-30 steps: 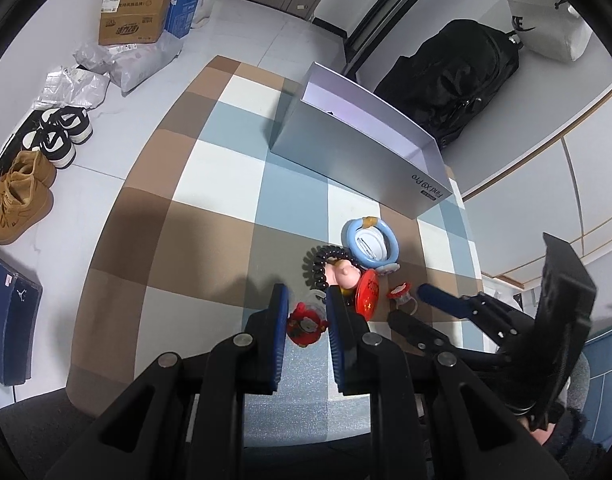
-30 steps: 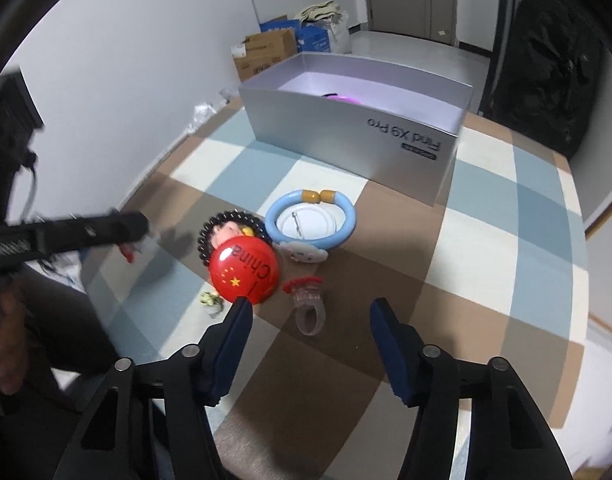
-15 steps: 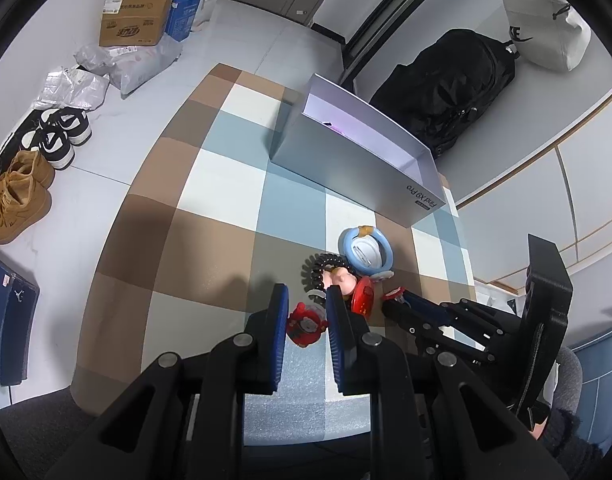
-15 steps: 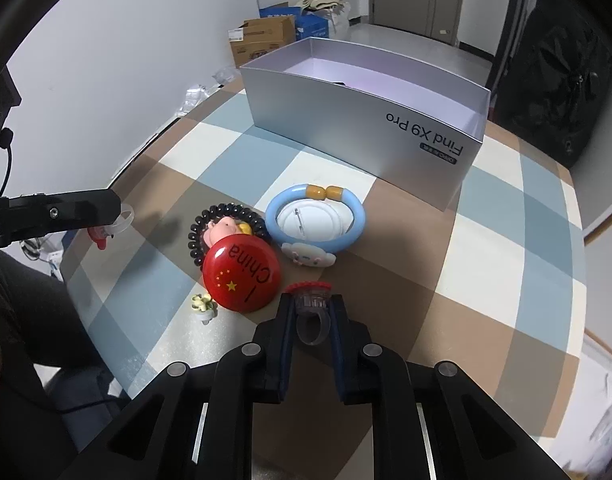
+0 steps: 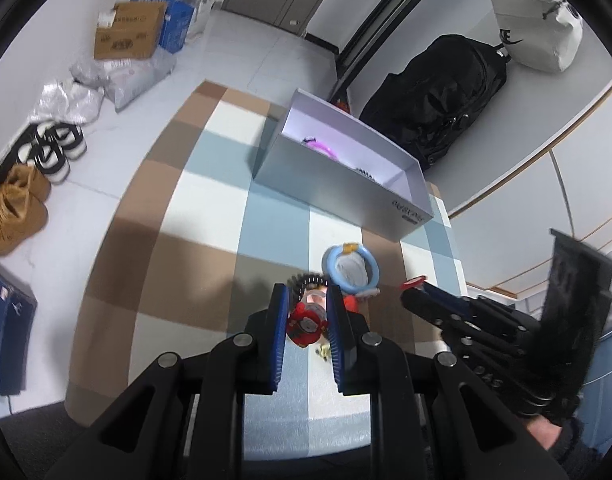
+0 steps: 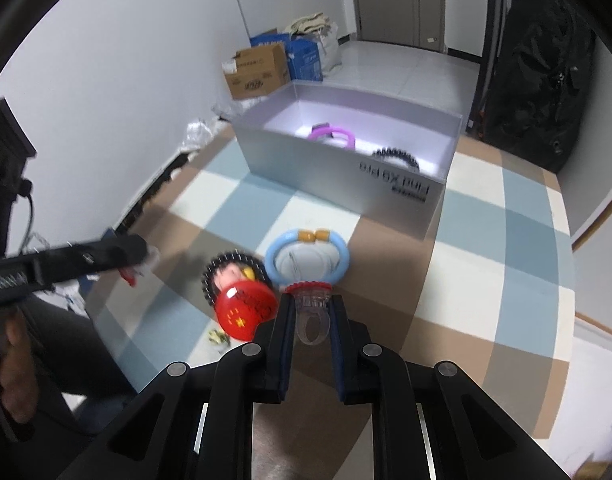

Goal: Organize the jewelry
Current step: 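Grasp the clear ring with the right gripper while the left gripper lifts the red charm, then carry both items into the silver box and open both grippers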

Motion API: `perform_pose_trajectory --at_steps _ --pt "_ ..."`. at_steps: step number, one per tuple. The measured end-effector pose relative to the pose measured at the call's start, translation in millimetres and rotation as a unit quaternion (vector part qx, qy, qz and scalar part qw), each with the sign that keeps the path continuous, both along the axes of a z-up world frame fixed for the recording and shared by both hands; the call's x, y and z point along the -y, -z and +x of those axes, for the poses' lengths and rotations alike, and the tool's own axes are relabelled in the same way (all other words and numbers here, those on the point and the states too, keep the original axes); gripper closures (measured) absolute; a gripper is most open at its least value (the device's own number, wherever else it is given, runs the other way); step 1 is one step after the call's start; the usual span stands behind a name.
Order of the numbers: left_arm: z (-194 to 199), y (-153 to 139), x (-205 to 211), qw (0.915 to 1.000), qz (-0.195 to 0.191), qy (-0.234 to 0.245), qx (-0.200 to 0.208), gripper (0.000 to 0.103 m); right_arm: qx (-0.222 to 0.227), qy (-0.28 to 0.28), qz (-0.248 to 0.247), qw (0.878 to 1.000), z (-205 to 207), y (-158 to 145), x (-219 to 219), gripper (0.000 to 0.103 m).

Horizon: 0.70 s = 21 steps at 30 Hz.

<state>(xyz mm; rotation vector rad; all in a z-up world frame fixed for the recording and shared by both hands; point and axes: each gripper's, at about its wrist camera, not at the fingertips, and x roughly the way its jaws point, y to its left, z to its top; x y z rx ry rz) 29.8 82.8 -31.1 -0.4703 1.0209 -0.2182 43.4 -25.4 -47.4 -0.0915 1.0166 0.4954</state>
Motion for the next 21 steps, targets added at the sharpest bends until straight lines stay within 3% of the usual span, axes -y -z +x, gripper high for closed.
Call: perform_pose_trajectory --at_steps 17,21 --pt "47 -48 22 0.9992 -0.015 0.012 0.035 0.089 0.036 0.023 0.101 0.994 31 -54 16 0.087" --pt "68 -50 30 0.9991 0.008 0.022 0.035 0.089 0.035 0.035 0.118 0.992 47 -57 21 0.087"
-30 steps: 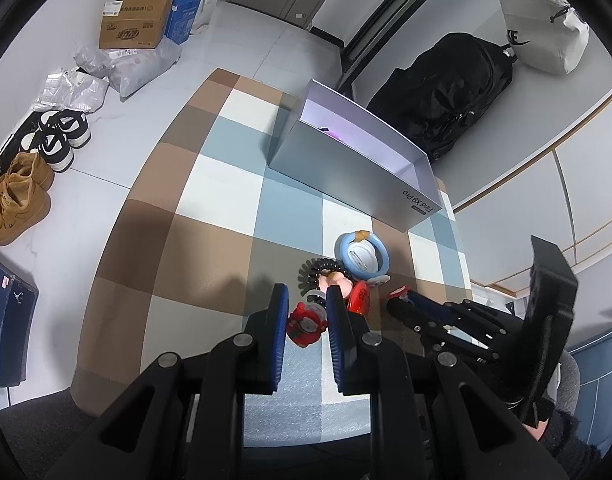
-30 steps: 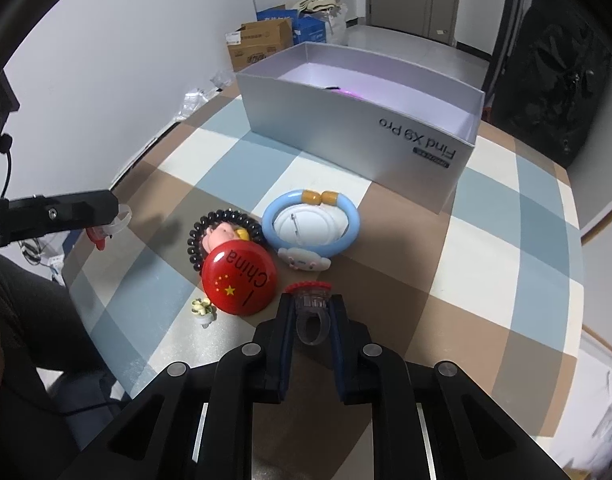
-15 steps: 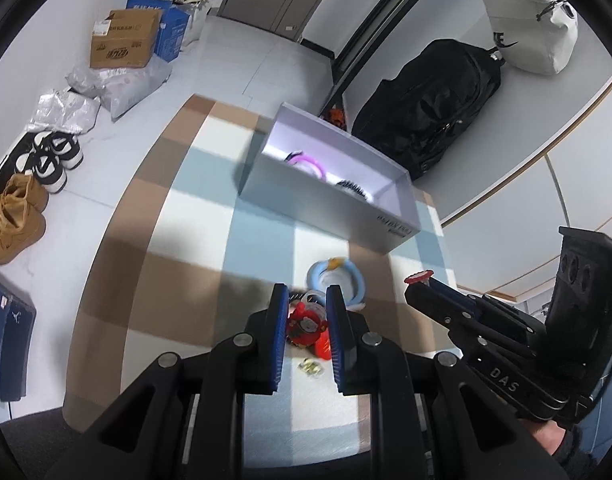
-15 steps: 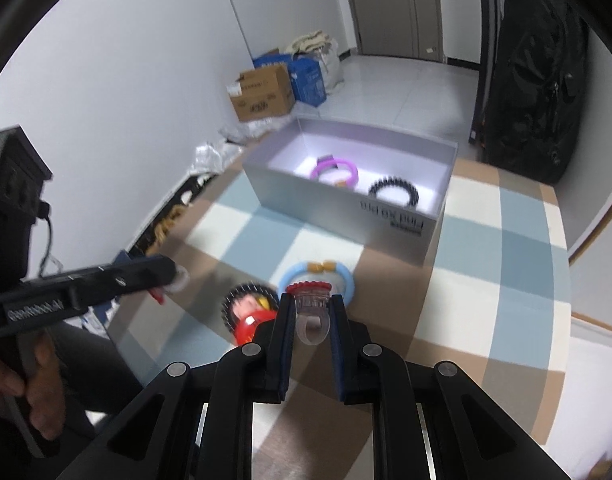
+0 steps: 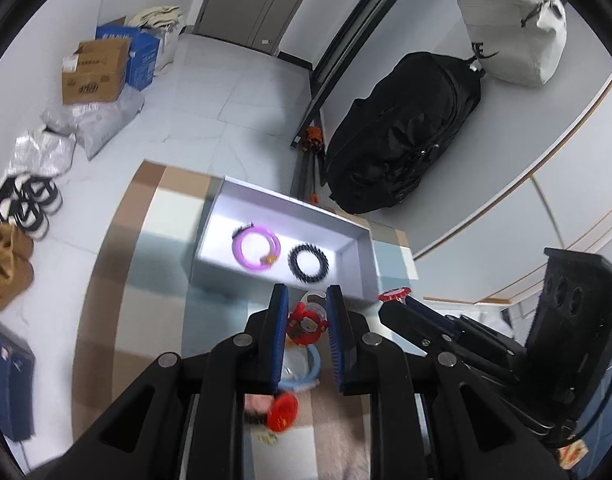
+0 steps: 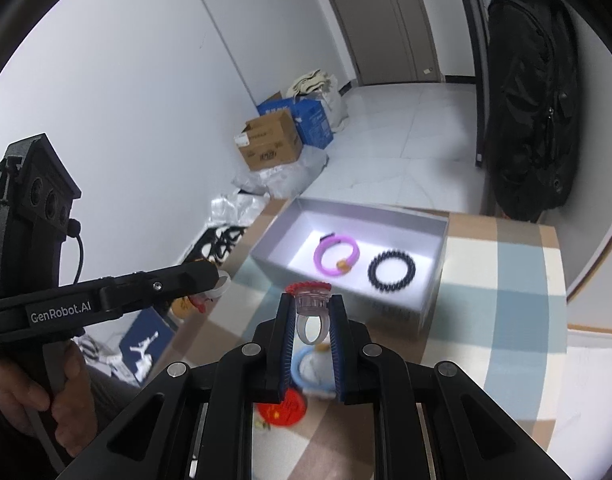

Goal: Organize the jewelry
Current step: 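Carry both items into the silver box and open both grippers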

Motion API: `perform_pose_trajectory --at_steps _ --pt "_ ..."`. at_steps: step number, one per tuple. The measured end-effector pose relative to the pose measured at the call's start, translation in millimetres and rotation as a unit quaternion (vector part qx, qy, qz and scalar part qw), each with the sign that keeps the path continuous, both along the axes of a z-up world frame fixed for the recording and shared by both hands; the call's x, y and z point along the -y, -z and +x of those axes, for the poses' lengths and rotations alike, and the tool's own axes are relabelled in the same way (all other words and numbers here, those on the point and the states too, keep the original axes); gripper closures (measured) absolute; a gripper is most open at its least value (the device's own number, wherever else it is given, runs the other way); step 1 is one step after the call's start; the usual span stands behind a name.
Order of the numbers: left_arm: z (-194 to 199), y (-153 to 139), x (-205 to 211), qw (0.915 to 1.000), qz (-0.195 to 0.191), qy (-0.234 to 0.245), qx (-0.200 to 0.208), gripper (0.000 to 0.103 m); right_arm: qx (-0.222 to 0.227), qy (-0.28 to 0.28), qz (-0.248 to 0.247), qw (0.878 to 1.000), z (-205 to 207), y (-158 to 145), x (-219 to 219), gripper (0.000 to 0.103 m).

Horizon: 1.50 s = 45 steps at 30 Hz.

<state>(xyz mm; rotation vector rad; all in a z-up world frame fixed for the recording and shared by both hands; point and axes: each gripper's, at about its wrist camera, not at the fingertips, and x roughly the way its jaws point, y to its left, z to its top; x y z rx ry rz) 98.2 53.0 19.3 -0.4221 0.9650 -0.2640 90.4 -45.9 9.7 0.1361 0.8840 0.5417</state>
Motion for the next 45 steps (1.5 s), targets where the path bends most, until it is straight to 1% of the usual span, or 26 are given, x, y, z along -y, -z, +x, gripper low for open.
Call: perform_pose_trajectory --at_steps 5,7,13,17,20,24,27,32,36,39,40,41,42,43,44,45 --pt "26 2 3 0.9999 0.001 0.008 -0.010 0.089 -0.017 0.012 0.021 1.000 22 4 4 0.087" --pt "38 3 4 0.9999 0.006 0.010 -0.010 0.089 -0.018 0.014 0.023 0.999 30 5 4 0.087" --pt "63 12 1 0.9997 -0.002 0.009 -0.022 0.089 -0.017 0.019 0.035 0.999 47 12 7 0.087" --pt "73 24 -1 0.9995 0.000 0.011 -0.030 0.089 -0.024 0.034 0.045 0.998 61 17 13 0.087" --pt "81 33 -1 0.9990 -0.009 0.013 -0.043 0.089 -0.033 0.044 0.051 0.997 73 21 15 0.087" --pt "85 40 1 0.9984 -0.016 0.017 -0.052 0.089 -0.045 0.050 0.043 0.997 80 30 15 0.087" --pt "88 42 4 0.9982 -0.012 0.018 -0.057 0.089 -0.057 0.053 0.045 0.996 84 35 17 0.087" --pt "87 48 2 0.9972 -0.022 0.017 -0.069 0.089 -0.070 0.056 0.047 0.995 87 42 18 0.087" --pt "91 52 1 0.9946 -0.055 0.022 -0.085 0.089 -0.075 0.055 0.045 0.995 87 43 17 0.087" --pt "91 51 0 0.9937 -0.072 0.019 -0.083 0.088 -0.068 0.056 0.038 0.995 86 42 16 0.085" --pt "91 51 0 0.9934 -0.074 0.015 -0.086 0.087 -0.062 0.058 0.035 0.996 85 40 16 0.085" --pt "92 51 -1 0.9930 -0.074 0.013 -0.091 0.080 -0.055 0.059 0.034 0.996 84 37 17 0.085" --pt "93 51 -2 0.9926 -0.075 0.011 -0.094 0.075 -0.050 0.062 0.029 0.996 84 36 17 0.082" --pt "92 51 -3 0.9925 -0.078 0.007 -0.095 0.061 -0.046 0.063 0.025 0.997 83 34 17 0.071" --pt "92 51 -4 0.9925 -0.079 0.002 -0.094 0.047 -0.036 0.064 0.017 0.997 81 31 17 0.063" --pt "90 49 -6 0.9927 -0.080 -0.006 -0.089 0.044 -0.030 0.066 0.015 0.997 80 30 18 0.046"
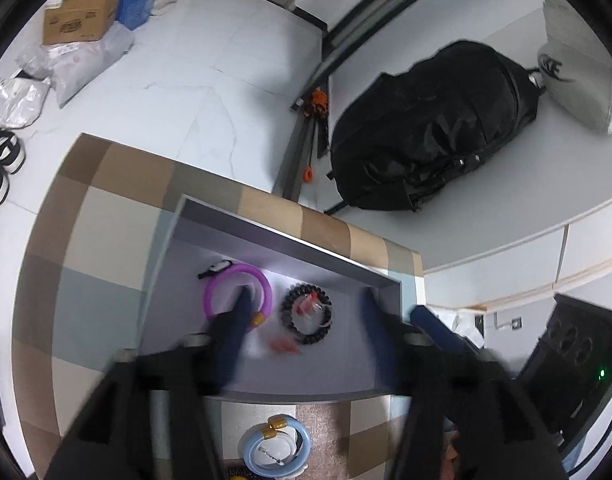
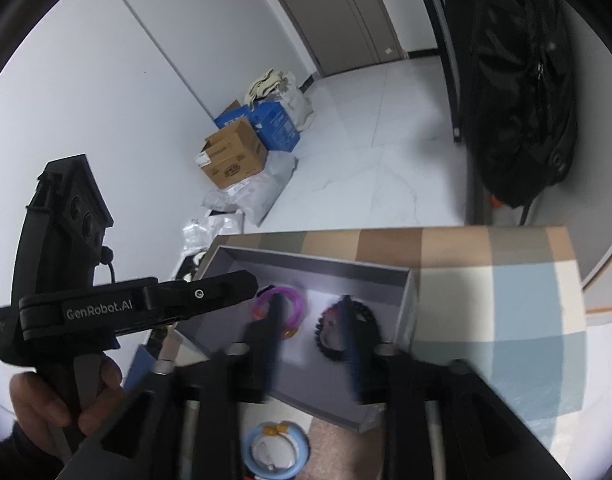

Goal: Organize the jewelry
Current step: 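Carry both items into the silver box and open both grippers, then withdraw both grippers from the box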

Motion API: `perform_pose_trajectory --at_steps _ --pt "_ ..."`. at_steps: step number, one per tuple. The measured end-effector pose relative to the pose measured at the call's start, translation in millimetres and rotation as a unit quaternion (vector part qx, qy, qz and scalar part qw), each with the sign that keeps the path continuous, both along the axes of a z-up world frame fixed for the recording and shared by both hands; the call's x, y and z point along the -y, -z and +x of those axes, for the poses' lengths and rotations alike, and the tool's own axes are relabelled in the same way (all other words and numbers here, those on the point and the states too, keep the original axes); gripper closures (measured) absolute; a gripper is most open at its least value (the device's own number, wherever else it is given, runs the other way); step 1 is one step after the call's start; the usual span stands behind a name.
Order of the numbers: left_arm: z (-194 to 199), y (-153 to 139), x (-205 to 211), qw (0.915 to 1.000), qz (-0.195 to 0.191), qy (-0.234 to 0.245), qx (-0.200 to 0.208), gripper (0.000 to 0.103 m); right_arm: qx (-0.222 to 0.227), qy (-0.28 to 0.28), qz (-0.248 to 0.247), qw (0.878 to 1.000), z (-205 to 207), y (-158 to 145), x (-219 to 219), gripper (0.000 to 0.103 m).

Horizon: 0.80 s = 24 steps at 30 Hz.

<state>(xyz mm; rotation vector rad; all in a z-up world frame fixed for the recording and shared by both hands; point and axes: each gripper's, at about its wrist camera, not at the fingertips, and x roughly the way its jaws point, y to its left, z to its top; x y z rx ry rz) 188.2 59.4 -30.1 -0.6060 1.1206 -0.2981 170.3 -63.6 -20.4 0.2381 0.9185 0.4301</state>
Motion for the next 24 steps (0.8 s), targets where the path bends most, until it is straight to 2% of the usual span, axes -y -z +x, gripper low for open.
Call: perform_pose_trajectory --at_steps 1,3,6,10,19,21,23,24 --pt "-1 -2 -1 1.0000 -0.002 -0.002 0.005 0.043 0.011 0.003 -0.001 1.000 -2 -3 2 0.041" --pt "-2 -4 -1 1.0000 0.006 0.000 0.008 0.043 0.017 0.005 0.000 1.000 -3 -7 4 0.040" --pt "-6 -5 -2 0.9998 0.011 -0.006 0.013 0.043 0.014 0.009 0.004 1.000 -4 -7 8 0.033" --pt "-12 -10 0 0.9986 0.048 -0.012 0.020 0.043 0.017 0.005 0.000 1.000 -8 -10 9 0.021" --pt "-34 -16 -2 0.9934 0.107 -0.008 0.041 0.042 0.010 0.013 0.007 1.000 -15 -13 18 0.013" --pt "-40 -17 -3 0.9931 0.109 -0.012 0.042 0.041 0.015 0.011 0.007 1.000 -21 -16 18 0.010" --pt "-45 -18 -3 0.9930 0.109 -0.012 0.044 0.033 0.025 0.011 0.003 1.000 -27 -20 17 0.004" --pt "-49 -20 -2 0.9924 0.112 -0.013 0.049 0.032 0.030 0.009 0.000 1.000 -30 -21 16 0.003"
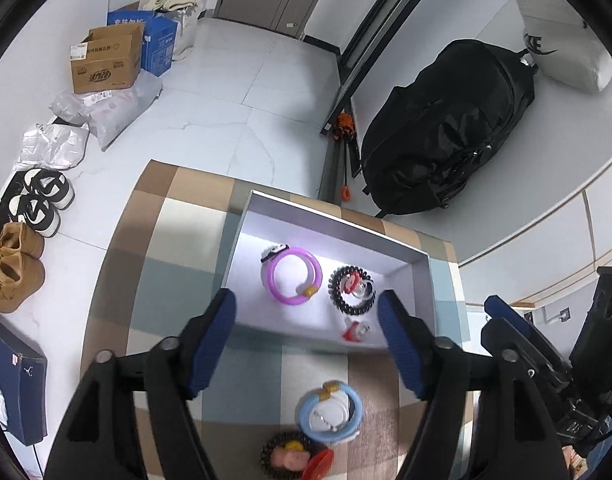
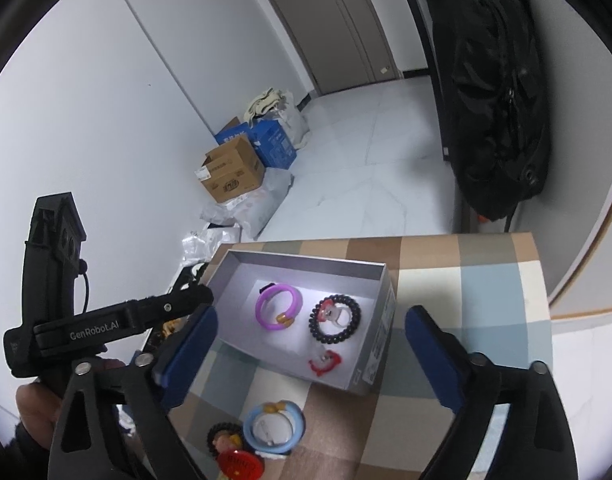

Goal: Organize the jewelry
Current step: 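Withdraw both grippers from the box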

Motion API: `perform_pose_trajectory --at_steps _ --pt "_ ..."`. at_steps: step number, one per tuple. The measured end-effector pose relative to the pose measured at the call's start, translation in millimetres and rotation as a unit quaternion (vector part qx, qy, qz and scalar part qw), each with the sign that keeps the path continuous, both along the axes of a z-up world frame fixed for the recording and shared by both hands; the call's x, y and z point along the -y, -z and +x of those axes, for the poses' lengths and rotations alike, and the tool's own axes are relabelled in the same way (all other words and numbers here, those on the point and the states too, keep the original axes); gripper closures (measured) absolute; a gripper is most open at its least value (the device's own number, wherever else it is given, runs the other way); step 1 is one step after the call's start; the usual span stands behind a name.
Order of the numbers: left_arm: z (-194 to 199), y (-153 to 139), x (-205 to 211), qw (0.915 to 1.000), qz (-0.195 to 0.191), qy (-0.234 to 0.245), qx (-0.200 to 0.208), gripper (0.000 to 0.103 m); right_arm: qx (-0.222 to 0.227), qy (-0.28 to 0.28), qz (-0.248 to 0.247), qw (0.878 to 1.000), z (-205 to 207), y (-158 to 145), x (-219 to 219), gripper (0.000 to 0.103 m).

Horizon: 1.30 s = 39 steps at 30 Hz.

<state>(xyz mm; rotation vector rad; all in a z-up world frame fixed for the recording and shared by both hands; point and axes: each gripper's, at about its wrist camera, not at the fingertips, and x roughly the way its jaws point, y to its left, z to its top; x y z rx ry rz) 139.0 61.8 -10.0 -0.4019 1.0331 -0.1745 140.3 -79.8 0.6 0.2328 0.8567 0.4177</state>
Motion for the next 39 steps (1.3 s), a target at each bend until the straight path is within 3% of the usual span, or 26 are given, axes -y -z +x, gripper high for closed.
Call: perform_pose_trajectory --at_steps 5,12,14,17,23,36,39 --pt "-16 -4 9 0.9985 0.039 0.020 0.032 0.031 0.012 -0.012 -0.014 1.000 -13 -3 -4 0.003" --pt "-43 -10 8 0.9955 0.063 0.024 0.067 0.030 0.041 -0.005 -0.027 0.999 -35 -14 3 0.000" --pt "-53 -14 9 0.9937 0.071 0.023 0.084 0.022 0.049 -0.005 -0.027 0.998 -41 -17 5 0.000" --pt "-67 -17 11 0.9907 0.089 0.018 0.102 0.020 0.059 -0.004 -0.032 0.998 -53 -18 5 0.000" --pt "-87 -7 11 0.9901 0.105 0.006 0.092 0.020 0.061 -0.007 -0.052 0.997 -76 -10 6 0.000" --pt "-122 10 7 0.9961 0.061 -0.017 0.062 0.020 0.034 -0.038 -0.072 0.996 -102 10 5 0.000" --pt "-126 15 1 0.9982 0.032 -0.024 0.045 0.020 0.026 -0.047 -0.076 0.996 -106 15 1 0.000"
